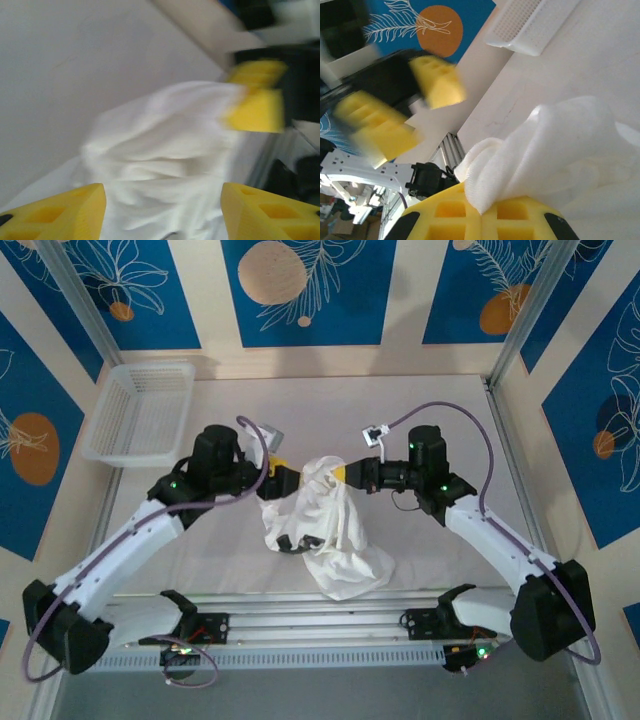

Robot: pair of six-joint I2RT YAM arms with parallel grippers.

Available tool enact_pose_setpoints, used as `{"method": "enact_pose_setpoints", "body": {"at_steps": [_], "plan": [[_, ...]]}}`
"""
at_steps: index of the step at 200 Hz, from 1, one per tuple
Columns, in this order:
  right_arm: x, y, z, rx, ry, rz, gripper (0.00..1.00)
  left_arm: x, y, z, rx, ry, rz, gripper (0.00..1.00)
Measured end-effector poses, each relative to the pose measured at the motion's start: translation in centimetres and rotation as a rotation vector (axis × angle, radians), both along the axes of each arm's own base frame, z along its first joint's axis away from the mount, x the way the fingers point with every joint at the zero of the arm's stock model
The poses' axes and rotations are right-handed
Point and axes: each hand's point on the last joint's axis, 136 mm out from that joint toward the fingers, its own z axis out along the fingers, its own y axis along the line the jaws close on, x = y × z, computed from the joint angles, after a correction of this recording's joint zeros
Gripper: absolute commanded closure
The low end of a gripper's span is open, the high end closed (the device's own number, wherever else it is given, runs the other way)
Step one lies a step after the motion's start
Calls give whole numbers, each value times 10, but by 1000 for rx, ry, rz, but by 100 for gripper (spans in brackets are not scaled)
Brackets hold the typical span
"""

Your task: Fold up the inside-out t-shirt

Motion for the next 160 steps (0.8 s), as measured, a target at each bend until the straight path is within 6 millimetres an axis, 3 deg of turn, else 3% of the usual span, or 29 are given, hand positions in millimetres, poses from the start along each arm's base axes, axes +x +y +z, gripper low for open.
{"method": "enact_pose_setpoints", "body": {"at_steps": [13,24,76,109,140,160], "plan": [[1,0,-3,-2,31,-4,100,-18,-19,7,1,-45,-64,39],[1,1,-6,-4,53,-7,100,-22,-30,4,19,-54,-84,39],[0,0,-5,0,80,-12,100,18,-49,-63,174,22,5,40],[-2,-1,-2,3,83,-14,100,32,-48,-69,183,19,71,49],[-3,-1,-2,7,90,-16,100,46,-40,-62,180,1,166,80],[-3,-1,-3,7,97,-18,100,51,-36,-59,172,3,200,92]]}}
